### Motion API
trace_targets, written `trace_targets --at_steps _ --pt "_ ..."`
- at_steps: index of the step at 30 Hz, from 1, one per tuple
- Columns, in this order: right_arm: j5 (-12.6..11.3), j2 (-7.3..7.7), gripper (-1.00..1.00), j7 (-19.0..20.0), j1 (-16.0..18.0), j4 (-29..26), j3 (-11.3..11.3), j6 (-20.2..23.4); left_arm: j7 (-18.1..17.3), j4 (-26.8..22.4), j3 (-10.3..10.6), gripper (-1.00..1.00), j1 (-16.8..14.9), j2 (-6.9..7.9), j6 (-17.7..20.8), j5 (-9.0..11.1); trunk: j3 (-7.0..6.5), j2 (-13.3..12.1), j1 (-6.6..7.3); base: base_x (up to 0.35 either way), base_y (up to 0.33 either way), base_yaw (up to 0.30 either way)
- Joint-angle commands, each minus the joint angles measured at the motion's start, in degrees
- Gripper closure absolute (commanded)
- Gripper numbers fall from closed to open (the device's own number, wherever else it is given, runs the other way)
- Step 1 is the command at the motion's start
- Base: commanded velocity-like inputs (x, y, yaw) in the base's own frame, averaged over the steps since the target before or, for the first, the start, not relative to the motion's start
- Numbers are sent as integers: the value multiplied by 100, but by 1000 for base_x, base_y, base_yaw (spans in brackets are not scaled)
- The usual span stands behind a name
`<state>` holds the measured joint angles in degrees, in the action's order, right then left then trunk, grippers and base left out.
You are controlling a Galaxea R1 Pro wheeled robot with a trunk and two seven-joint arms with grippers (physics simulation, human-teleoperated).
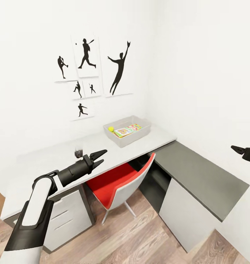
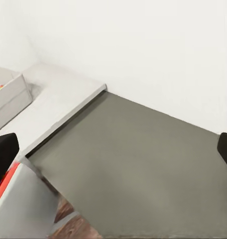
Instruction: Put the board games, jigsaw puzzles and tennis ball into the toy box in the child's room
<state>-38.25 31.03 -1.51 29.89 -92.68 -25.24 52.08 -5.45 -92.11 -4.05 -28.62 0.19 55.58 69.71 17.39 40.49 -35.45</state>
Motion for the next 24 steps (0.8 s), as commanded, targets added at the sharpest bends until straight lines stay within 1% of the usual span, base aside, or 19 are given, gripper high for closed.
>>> trace_targets --at_steps 1,4,5,10,17,24 --pt "-24 -1 -100 -16 8 -6 4 30 -242 0 -10 -100 6 4 20 -57 0 7 1 -119 210 -213" --pt "-24 -1 -100 -16 8 -5 15 30 -478 0 -25 -100 28 6 16 -65 -23 7 1 -54 95 -213" --pt "-24 -4 -100 -16 8 -5 20 30 -502 0 -28 -100 31 7 15 -67 -31 7 1 -16 28 -212" --pt "-24 -21 -100 -16 7 -5 34 22 -534 0 -33 -100 37 7 15 -70 -70 7 1 -7 13 -211" --pt "-24 -91 -100 -24 4 -5 80 11 -543 0 -33 -100 40 7 16 -71 -125 7 1 -2 5 -207" --pt "-24 -104 -100 -25 7 -5 92 12 -548 1 -34 -100 48 14 22 -71 -180 7 1 -44 178 -202"
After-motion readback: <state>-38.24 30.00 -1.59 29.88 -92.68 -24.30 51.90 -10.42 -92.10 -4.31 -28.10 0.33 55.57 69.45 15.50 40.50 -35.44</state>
